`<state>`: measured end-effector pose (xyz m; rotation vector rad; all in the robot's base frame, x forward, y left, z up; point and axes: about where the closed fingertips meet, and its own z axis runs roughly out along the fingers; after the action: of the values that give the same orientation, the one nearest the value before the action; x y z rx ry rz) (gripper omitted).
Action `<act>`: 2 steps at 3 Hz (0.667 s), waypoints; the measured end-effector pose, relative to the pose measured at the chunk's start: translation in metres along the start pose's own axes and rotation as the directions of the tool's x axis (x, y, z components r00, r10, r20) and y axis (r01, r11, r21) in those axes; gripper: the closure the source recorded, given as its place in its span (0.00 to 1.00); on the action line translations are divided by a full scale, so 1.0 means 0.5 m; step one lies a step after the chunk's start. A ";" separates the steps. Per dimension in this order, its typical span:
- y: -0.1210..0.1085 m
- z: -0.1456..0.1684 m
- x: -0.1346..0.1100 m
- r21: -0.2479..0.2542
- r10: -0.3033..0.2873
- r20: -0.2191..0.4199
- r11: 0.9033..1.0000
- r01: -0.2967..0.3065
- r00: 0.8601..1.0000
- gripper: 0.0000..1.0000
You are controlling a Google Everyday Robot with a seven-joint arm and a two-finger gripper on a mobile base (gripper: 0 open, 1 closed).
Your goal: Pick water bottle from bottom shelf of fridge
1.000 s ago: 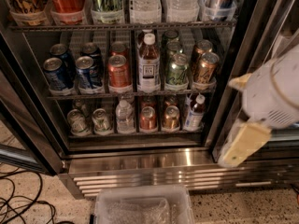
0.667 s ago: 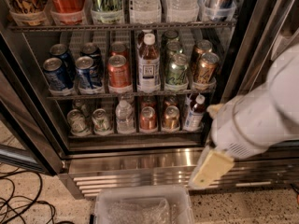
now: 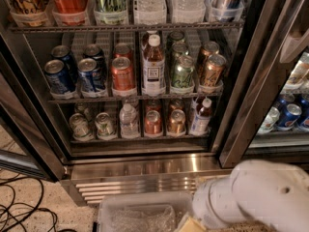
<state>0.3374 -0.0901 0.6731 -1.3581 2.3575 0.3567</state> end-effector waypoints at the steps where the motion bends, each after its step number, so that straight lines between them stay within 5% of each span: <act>1: 0.076 0.156 0.121 -0.070 0.053 -0.028 0.996 -0.055 0.998 0.00; 2: 0.088 0.232 0.177 -0.034 0.055 0.018 0.998 -0.054 0.998 0.00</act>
Offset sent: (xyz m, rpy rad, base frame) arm 0.0718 0.0079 -0.1375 0.2293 -0.5900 -0.2701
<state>0.2833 -0.0890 0.5307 -1.3016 2.3872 0.4243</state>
